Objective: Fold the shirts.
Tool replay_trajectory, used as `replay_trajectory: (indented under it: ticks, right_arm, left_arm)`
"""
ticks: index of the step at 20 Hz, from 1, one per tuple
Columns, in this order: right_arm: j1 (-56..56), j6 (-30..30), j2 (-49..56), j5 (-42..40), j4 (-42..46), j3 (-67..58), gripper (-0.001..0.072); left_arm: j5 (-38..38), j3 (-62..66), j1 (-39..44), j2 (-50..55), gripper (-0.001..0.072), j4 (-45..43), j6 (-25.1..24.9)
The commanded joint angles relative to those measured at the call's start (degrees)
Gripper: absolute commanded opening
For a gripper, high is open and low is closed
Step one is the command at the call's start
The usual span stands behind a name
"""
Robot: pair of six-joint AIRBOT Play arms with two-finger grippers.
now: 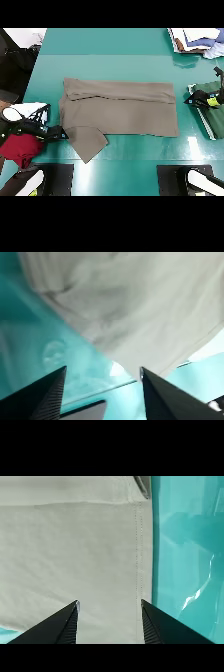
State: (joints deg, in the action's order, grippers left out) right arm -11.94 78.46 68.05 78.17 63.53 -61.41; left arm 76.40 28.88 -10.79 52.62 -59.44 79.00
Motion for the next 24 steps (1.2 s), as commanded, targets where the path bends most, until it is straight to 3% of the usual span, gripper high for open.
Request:
replay_trajectory:
  ticks: [1,9,10,12,16,24]
  right_arm:
    - [-0.17,-0.17,-0.63,-0.17,-1.49,0.33,0.0448]
    - [-0.17,-0.76,-0.63,-0.09,-2.62,0.33,0.0448]
    - [-0.17,-0.79,-0.63,0.11,-2.56,0.33,0.0448]
    - [-0.20,-1.14,-0.63,1.88,-2.40,0.35,0.0448]
    - [-1.75,-1.68,-1.31,6.34,-1.86,4.90,0.0448]
    - [-17.81,-3.15,-5.40,3.58,-2.23,26.32,0.0448]
  left_arm:
    - [-5.29,-5.51,0.11,-1.11,0.0540,5.11,-1.05]
    - [-12.50,-9.05,0.09,-0.55,0.0539,9.20,-1.40]
    - [-12.94,-9.05,0.09,-0.55,0.0503,9.29,-1.36]
    - [-13.42,-9.03,0.09,-0.55,0.0037,9.99,-1.44]
    - [-12.04,-7.82,0.09,-1.18,0.0030,12.00,-3.06]
    - [-10.03,-3.32,0.09,-1.20,0.0030,12.04,-5.55]
